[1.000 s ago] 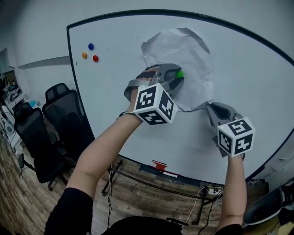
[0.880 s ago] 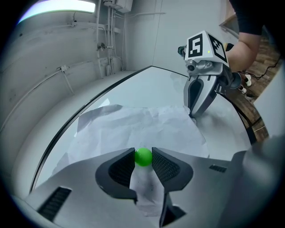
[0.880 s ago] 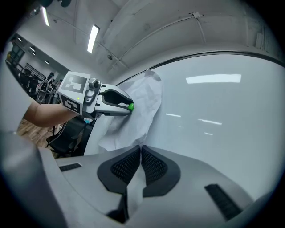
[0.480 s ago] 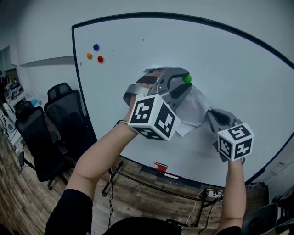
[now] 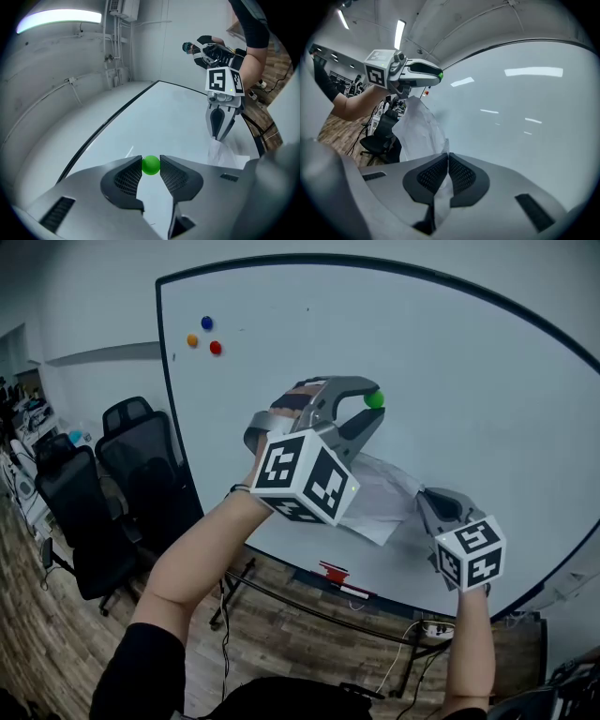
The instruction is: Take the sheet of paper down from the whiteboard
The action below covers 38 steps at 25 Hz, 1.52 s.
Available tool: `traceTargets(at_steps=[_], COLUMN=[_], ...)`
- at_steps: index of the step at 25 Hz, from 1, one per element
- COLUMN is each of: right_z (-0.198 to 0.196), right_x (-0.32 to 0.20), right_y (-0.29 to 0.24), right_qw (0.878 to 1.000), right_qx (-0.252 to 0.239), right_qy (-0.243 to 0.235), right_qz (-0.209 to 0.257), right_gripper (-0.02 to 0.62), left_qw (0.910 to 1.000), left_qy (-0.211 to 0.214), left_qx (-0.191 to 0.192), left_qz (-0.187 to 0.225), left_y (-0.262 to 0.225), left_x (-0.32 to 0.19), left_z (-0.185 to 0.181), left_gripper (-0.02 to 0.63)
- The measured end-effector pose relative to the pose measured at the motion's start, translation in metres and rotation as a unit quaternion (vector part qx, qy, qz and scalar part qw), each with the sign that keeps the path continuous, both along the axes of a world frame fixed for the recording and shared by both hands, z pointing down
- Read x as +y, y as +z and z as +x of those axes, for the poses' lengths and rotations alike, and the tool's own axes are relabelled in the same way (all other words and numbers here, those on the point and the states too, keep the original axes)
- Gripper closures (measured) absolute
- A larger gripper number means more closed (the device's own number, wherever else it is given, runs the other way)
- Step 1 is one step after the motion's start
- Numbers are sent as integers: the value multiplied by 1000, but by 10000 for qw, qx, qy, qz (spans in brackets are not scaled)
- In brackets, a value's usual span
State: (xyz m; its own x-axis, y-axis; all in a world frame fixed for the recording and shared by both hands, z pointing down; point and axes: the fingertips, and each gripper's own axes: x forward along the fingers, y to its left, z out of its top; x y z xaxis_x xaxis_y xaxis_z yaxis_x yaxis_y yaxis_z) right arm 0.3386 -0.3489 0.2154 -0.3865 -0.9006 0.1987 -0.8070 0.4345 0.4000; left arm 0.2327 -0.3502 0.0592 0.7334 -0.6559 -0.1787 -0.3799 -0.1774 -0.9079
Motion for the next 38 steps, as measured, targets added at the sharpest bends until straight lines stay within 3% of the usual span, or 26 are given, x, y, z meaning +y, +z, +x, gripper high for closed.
traceTargets(at_steps=[22,38], right_z=[26,26], right_x=[49,77], right_y=[131,240], right_qw=[9962,9803], right_qx=[-285,-749], right_qy=[157,280], right_qz=[-807,-1804], right_gripper=[574,574], left_qw=[9914,9926], left_qy=[56,-529], left_qx=[252,29], left_qz=[-1284,-1093], left_y=[119,136], left_x=[-33,-78], left_z=[-24,-16], left_gripper=[474,474])
